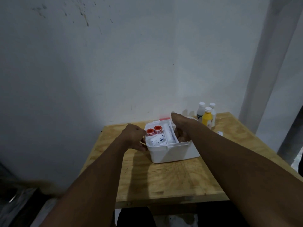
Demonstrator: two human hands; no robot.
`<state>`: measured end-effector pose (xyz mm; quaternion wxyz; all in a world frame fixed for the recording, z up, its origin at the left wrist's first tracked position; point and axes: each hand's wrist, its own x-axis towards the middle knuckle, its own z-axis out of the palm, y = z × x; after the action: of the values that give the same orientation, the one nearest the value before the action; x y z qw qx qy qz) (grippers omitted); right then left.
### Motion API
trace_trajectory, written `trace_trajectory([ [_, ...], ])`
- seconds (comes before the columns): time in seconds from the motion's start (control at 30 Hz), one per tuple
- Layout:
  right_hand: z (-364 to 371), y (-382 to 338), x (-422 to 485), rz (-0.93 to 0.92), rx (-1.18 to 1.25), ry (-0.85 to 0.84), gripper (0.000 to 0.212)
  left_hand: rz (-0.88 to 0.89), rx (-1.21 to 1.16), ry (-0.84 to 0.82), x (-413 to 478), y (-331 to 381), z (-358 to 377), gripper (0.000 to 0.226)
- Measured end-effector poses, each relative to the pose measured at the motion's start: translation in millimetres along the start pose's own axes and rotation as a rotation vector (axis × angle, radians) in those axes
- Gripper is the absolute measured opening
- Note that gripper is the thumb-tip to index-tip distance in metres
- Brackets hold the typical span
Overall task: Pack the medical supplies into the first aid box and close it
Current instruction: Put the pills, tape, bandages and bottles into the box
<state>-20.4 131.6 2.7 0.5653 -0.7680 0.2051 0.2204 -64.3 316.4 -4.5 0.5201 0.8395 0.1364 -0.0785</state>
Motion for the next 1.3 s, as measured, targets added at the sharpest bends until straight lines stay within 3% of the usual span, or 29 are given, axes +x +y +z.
trace_trajectory([
  [0.17,10.5,-0.4,0.9,-0.060,0.136,-0.080,0.073,-0.008,-0.003,0.002,-0.7,-0.3,0.5,0.017],
  [0.33,10.3,2.0,10.4,-0.054,0.163,-0.055,0.073,-0.006,0.009,0.009,-0.2,0.5,1.1,0.018],
  [0.53,-11.8,3.1,4.3,-0.061,-0.026,-0.068,0.075,-0.002,0.059,0.030,-1.3,1.4,2.6,0.014],
  [0.63,-42.1,-1.1,-0.3,-0.199,-0.077,0.047,0.037,0.004,0.089,0.056,-0.4,2.0,3.5,0.016],
  [0.7,-67.8,-3.2,-3.1,-0.304,-0.090,0.170,0.023,0.019,0.102,0.093,1.0,3.3,4.5,0.021],
  [0.83,-114.6,1.6,-7.5,-0.377,-0.133,0.320,0.019,0.080,0.218,0.185,5.6,5.1,10.4,0.026],
  [1.07,-136.7,16.7,-6.4,-0.349,-0.246,0.357,0.029,0.109,0.558,0.300,21.1,8.6,21.1,0.037],
  [1.3,-141.2,22.8,-3.6,-0.327,-0.289,0.382,0.025,0.101,0.627,0.335,24.3,19.9,31.4,0.031],
])
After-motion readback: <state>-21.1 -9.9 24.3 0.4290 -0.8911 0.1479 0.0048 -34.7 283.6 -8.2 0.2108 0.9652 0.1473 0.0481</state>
